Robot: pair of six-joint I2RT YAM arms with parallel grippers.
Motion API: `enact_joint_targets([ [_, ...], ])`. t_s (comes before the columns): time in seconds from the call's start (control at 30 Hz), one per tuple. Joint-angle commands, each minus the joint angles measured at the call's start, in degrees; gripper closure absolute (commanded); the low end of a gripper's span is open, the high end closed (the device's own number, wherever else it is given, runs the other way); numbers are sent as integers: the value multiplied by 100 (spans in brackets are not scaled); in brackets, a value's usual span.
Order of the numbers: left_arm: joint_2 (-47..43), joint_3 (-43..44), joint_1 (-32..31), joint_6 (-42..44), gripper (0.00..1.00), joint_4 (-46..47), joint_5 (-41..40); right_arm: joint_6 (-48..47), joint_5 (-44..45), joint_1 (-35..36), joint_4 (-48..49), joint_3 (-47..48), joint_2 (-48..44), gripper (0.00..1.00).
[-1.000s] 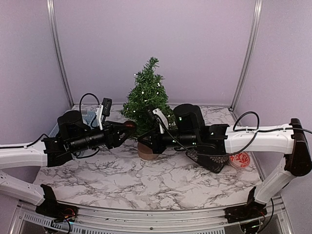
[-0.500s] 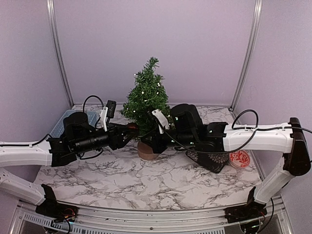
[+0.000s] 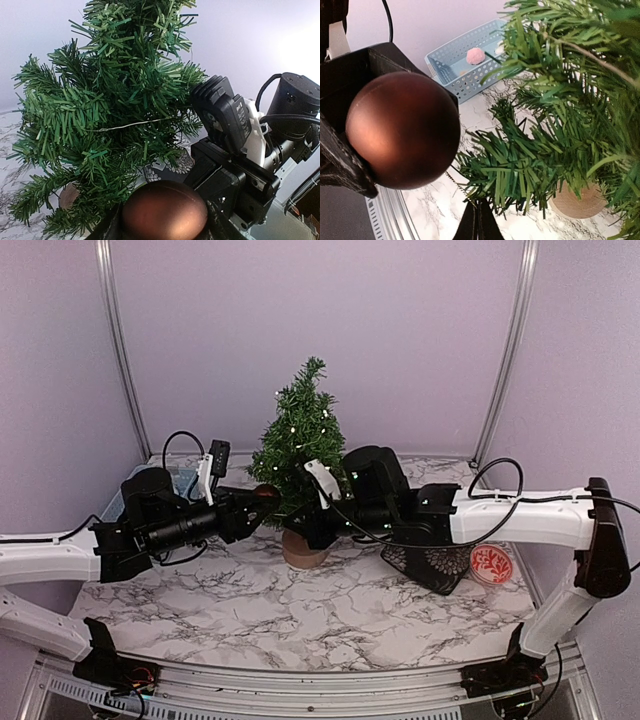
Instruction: Decorate the small christmas tree
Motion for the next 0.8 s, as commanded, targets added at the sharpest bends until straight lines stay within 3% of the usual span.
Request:
enact_joint_targets([
  [0.0, -309, -167, 8, 13, 64, 150, -190, -219, -40, 95, -192, 387, 69, 100],
  [0.77, 16, -134, 58, 26, 64, 6, -749, -110, 884, 361, -1142, 1174, 644, 100],
])
